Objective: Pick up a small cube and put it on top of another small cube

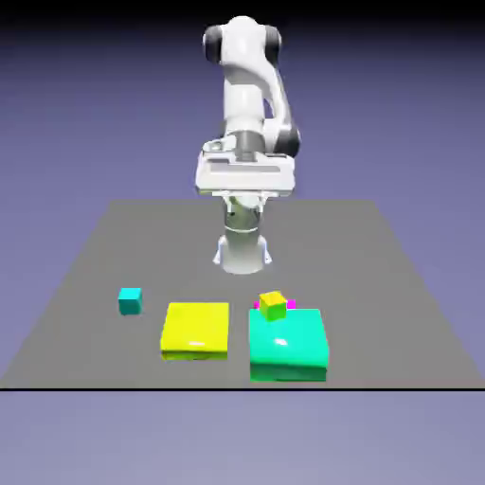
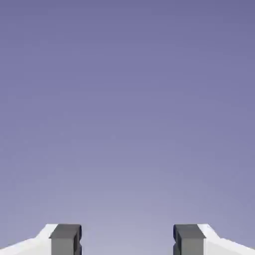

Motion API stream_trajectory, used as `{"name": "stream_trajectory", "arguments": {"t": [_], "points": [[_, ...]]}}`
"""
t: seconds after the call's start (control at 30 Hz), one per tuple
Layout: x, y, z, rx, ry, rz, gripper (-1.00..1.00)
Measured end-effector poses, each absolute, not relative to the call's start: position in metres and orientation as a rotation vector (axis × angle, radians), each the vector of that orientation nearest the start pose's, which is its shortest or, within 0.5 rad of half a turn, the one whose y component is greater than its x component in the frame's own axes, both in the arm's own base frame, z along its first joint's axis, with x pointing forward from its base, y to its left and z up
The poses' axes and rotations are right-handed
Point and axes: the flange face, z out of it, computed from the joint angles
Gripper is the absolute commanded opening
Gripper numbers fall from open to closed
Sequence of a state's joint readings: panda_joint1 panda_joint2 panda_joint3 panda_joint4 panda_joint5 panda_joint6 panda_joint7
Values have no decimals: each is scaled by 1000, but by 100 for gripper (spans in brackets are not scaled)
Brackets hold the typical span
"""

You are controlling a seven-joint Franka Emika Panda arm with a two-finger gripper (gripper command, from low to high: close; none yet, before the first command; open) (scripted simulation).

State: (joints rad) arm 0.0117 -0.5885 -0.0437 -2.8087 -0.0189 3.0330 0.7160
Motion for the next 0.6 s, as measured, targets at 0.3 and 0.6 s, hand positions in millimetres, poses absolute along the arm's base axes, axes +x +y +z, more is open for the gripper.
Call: {"name": "stream_trajectory", "arguments": {"t": [0.3,0.6], "points": [[350,-129,503,-2429,985,-1242,0],[288,-236,505,-2382,1028,-1365,0]]}}
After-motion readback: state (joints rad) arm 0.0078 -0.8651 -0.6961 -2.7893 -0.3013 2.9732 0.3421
